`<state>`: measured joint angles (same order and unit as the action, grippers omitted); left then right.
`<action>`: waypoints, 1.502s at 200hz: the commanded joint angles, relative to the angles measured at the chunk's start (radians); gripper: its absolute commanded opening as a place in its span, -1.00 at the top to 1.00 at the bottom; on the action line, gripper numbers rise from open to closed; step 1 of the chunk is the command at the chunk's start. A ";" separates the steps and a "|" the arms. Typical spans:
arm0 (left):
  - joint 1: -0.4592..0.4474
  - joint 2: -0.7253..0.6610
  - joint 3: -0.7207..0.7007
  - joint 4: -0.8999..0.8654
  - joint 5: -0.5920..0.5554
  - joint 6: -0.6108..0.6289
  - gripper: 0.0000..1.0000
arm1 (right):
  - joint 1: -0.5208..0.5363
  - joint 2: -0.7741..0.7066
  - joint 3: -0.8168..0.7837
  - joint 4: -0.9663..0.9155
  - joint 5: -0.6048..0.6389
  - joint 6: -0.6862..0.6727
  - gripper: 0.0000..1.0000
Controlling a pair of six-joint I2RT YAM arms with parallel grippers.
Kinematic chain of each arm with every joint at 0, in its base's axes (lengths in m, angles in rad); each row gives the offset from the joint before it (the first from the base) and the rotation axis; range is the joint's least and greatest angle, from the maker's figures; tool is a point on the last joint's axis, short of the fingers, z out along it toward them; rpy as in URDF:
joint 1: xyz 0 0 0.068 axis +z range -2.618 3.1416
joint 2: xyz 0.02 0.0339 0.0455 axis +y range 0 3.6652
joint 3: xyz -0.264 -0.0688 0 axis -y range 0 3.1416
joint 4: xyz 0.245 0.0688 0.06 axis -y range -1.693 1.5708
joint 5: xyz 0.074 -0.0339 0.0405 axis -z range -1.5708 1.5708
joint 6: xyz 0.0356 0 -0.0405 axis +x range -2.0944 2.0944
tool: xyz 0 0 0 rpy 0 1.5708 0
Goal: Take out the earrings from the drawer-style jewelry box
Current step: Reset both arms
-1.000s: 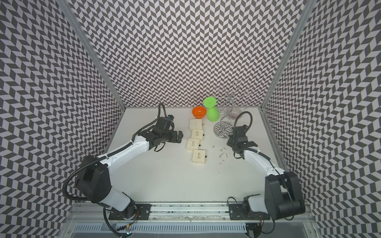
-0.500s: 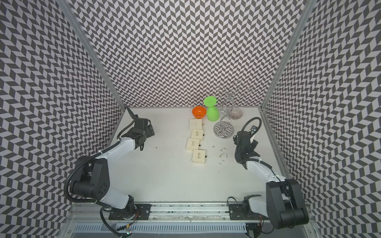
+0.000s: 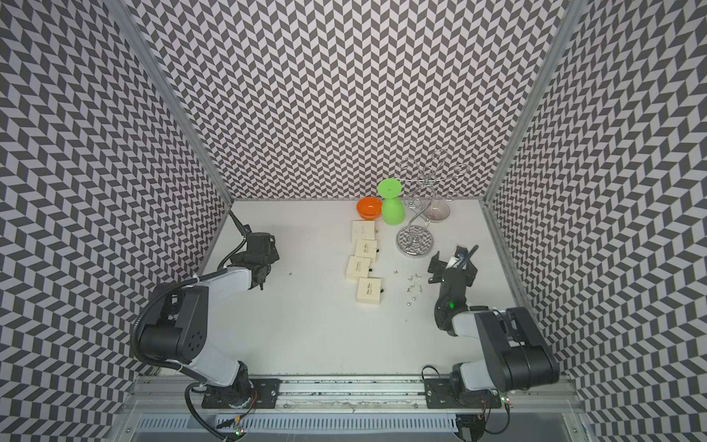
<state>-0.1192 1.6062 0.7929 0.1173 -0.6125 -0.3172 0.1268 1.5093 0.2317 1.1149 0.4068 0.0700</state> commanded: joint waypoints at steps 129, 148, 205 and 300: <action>0.021 -0.018 -0.308 0.770 0.115 0.252 -0.99 | -0.033 0.057 -0.041 0.291 -0.177 -0.093 -0.99; 0.022 -0.061 -0.413 0.915 0.130 0.250 -0.99 | -0.034 0.057 -0.042 0.291 -0.178 -0.093 -0.99; 0.024 -0.063 -0.410 0.907 0.151 0.256 -0.99 | -0.033 0.055 -0.041 0.290 -0.179 -0.091 -0.98; 0.027 -0.093 -0.480 1.004 0.218 0.274 -0.99 | -0.033 0.056 -0.040 0.290 -0.178 -0.093 -0.98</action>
<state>-0.0975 1.5394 0.3428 1.0466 -0.4168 -0.0486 0.0967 1.5574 0.1989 1.3251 0.2340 -0.0109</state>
